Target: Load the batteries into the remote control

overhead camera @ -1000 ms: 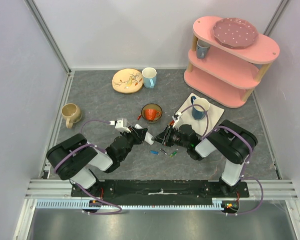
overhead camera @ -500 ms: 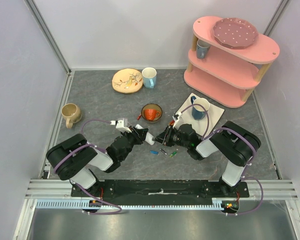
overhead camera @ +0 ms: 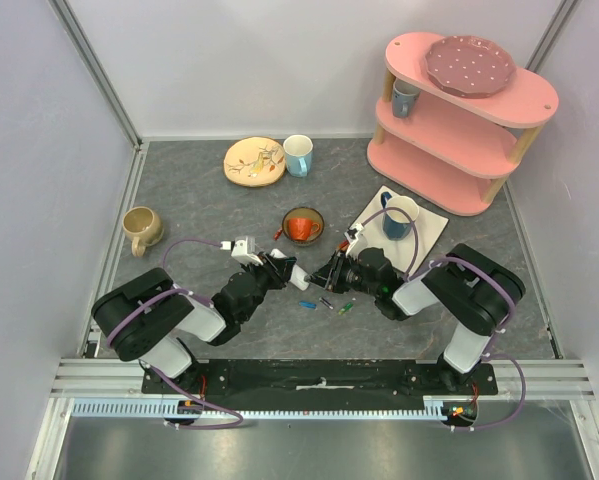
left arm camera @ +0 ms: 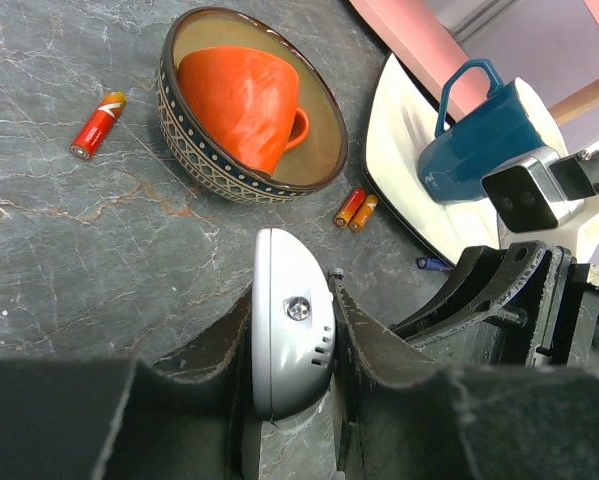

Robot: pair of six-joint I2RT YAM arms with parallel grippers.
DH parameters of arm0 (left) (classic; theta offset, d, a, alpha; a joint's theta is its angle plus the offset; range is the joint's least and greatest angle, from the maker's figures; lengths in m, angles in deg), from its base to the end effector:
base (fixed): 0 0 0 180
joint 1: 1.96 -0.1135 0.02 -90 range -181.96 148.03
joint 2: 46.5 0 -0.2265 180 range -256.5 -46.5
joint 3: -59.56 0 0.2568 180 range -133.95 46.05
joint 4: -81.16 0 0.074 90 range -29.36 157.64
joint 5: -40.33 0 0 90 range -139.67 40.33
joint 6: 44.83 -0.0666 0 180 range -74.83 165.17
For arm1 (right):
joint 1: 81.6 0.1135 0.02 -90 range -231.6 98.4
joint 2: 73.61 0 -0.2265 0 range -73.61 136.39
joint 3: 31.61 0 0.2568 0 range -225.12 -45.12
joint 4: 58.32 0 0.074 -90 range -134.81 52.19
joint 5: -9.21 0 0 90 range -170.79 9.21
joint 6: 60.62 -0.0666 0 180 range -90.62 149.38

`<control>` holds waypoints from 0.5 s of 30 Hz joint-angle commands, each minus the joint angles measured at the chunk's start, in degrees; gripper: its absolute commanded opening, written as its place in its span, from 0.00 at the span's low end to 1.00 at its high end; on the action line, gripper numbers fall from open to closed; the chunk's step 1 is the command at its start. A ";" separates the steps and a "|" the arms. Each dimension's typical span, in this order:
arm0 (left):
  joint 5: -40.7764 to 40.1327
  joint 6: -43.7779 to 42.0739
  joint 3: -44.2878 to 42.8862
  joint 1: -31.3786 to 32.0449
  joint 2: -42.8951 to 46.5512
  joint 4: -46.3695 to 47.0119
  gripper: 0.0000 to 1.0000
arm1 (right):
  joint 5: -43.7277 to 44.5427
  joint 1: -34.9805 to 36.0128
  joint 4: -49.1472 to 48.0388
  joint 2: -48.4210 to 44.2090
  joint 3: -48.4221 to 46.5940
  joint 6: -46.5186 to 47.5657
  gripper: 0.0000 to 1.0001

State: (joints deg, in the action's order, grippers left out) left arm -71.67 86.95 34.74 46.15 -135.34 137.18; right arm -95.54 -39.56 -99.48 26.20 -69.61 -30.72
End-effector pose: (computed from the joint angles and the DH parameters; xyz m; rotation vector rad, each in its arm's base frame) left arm 0.1937 -0.1786 0.0902 -0.1984 1.7617 -0.8330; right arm 0.2184 0.2198 0.0615 0.1504 2.1989 1.3599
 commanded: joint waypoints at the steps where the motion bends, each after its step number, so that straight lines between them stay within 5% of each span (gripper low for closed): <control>1: -0.59 -1.61 -0.73 0.84 0.51 -1.33 0.02 | -0.73 0.50 -3.86 -2.69 -0.47 0.51 0.30; 15: 0.55 -1.26 -0.55 0.84 1.39 -1.77 0.02 | 0.33 0.41 -2.81 -3.74 0.32 1.47 0.30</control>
State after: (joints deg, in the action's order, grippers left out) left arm -71.63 86.95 34.74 46.17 -134.95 136.70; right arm -95.32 -39.53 -98.30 24.58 -69.02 -29.73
